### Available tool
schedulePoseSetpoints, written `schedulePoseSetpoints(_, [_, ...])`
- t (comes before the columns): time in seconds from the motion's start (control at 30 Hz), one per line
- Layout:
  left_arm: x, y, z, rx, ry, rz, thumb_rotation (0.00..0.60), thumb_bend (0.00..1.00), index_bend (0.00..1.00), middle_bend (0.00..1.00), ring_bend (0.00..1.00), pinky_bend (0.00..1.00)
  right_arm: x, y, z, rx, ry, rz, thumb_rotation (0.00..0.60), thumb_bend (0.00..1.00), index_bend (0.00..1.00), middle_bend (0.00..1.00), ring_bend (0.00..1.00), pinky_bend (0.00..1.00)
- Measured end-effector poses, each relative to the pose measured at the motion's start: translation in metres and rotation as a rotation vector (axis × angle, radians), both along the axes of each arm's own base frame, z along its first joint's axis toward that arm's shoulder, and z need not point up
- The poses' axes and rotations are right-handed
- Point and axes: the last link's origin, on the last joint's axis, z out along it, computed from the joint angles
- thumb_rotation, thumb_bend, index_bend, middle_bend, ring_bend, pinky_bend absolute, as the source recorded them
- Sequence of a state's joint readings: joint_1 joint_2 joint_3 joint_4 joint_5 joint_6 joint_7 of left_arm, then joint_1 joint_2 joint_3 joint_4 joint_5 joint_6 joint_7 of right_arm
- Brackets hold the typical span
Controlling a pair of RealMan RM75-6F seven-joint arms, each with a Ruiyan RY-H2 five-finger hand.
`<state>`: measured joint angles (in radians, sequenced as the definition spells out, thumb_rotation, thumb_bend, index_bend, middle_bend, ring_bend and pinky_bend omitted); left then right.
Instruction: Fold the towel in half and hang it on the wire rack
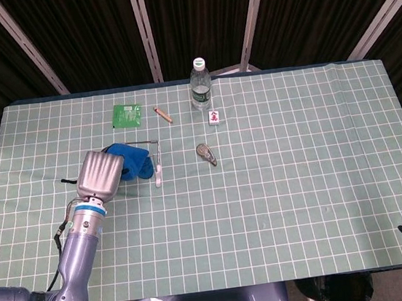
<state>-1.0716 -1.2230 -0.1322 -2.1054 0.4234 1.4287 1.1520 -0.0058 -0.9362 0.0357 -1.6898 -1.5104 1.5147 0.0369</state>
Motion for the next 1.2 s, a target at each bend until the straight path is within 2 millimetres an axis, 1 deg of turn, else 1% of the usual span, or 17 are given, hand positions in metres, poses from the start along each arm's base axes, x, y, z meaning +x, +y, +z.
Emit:
schedulePoseSetpoints(0.03, [-0.003, -0.001, -0.002, -0.005, 0.01, 0.002, 0.6, 0.68, 0.84, 0.94, 0.91, 1.0, 0.0, 0.0, 0.0, 0.0, 0.0, 0.0, 0.6, 0.0, 0.13, 0.0, 0.0, 0.0])
schedulePoseSetpoints(0.07, [-0.005, -0.002, -0.003, -0.01, 0.019, 0.003, 0.6, 0.6, 0.76, 0.93, 0.91, 1.0, 0.0, 0.0, 0.0, 0.0, 0.0, 0.0, 0.6, 0.0, 0.13, 0.0, 0.0, 0.0])
schedulePoseSetpoints(0.1, [-0.008, -0.002, -0.004, -0.014, 0.029, 0.004, 0.6, 0.42, 0.59, 0.91, 0.9, 1.0, 0.0, 0.0, 0.0, 0.001, 0.0, 0.0, 0.6, 0.0, 0.13, 0.0, 0.0, 0.0])
schedulePoseSetpoints(0.13, [-0.01, -0.003, -0.005, -0.018, 0.041, 0.002, 0.6, 0.29, 0.44, 0.9, 0.9, 1.0, 0.0, 0.0, 0.0, 0.001, 0.0, 0.0, 0.6, 0.0, 0.13, 0.0, 0.0, 0.0])
schedulePoseSetpoints(0.17, [-0.012, -0.004, -0.006, -0.021, 0.049, 0.0, 0.6, 0.12, 0.23, 0.88, 0.9, 1.0, 0.0, 0.0, 0.0, 0.001, 0.0, 0.0, 0.6, 0.0, 0.13, 0.0, 0.0, 0.0])
schedulePoseSetpoints(0.2, [-0.014, -0.004, -0.006, -0.023, 0.054, -0.003, 0.6, 0.03, 0.09, 0.87, 0.9, 1.0, 0.0, 0.0, 0.0, 0.001, 0.0, -0.001, 0.6, 0.0, 0.13, 0.0, 0.0, 0.0])
schedulePoseSetpoints(0.23, [-0.015, -0.004, -0.006, -0.025, 0.055, -0.007, 0.6, 0.0, 0.01, 0.86, 0.89, 1.0, 0.0, 0.0, 0.0, 0.001, 0.001, -0.001, 0.6, 0.0, 0.13, 0.0, 0.0, 0.0])
schedulePoseSetpoints(0.5, [-0.026, -0.008, 0.0, -0.044, 0.022, -0.026, 0.6, 0.0, 0.0, 0.78, 0.88, 1.0, 0.001, 0.0, -0.001, 0.005, 0.002, 0.001, 0.6, 0.0, 0.13, 0.0, 0.0, 0.0])
schedulePoseSetpoints(0.67, [-0.031, -0.01, 0.014, -0.037, -0.029, -0.043, 0.6, 0.0, 0.0, 0.75, 0.87, 1.0, 0.002, 0.001, -0.002, 0.007, 0.002, 0.005, 0.6, 0.0, 0.13, 0.0, 0.0, 0.0])
schedulePoseSetpoints(0.77, [-0.035, -0.011, 0.024, -0.018, -0.074, -0.058, 0.6, 0.0, 0.0, 0.72, 0.83, 1.0, 0.003, 0.002, -0.002, 0.008, 0.001, 0.01, 0.6, 0.0, 0.13, 0.0, 0.0, 0.0])
schedulePoseSetpoints(0.8, [-0.036, -0.011, 0.028, -0.01, -0.088, -0.063, 0.6, 0.0, 0.0, 0.69, 0.79, 0.99, 0.004, 0.002, -0.002, 0.007, 0.0, 0.013, 0.6, 0.0, 0.13, 0.0, 0.0, 0.0])
schedulePoseSetpoints(0.87, [-0.039, -0.013, 0.035, 0.009, -0.124, -0.073, 0.6, 0.0, 0.0, 0.59, 0.69, 0.9, 0.004, 0.002, -0.002, 0.007, -0.001, 0.015, 0.6, 0.0, 0.13, 0.0, 0.0, 0.0])
schedulePoseSetpoints(0.93, [-0.044, -0.015, 0.041, 0.03, -0.167, -0.08, 0.6, 0.0, 0.0, 0.4, 0.48, 0.66, 0.005, 0.003, -0.002, 0.007, -0.004, 0.017, 0.6, 0.0, 0.13, 0.0, 0.0, 0.0])
schedulePoseSetpoints(0.97, [-0.047, -0.016, 0.044, 0.039, -0.188, -0.081, 0.6, 0.0, 0.0, 0.33, 0.41, 0.57, 0.005, 0.003, -0.002, 0.007, -0.006, 0.018, 0.6, 0.0, 0.13, 0.0, 0.0, 0.0])
schedulePoseSetpoints(1.03, [-0.058, -0.02, 0.05, 0.063, -0.239, -0.069, 0.6, 0.0, 0.0, 0.15, 0.24, 0.36, 0.005, 0.003, -0.001, 0.007, -0.009, 0.021, 0.6, 0.0, 0.13, 0.0, 0.0, 0.0])
schedulePoseSetpoints(1.13, [-0.082, -0.031, 0.058, 0.104, -0.315, -0.017, 0.6, 0.0, 0.0, 0.03, 0.12, 0.19, 0.005, 0.003, -0.001, 0.005, -0.016, 0.028, 0.6, 0.0, 0.13, 0.0, 0.0, 0.0])
schedulePoseSetpoints(1.2, [-0.098, -0.041, 0.063, 0.135, -0.353, 0.016, 0.6, 0.0, 0.0, 0.0, 0.07, 0.13, 0.006, 0.003, 0.0, 0.004, -0.022, 0.036, 0.6, 0.0, 0.13, 0.0, 0.0, 0.0])
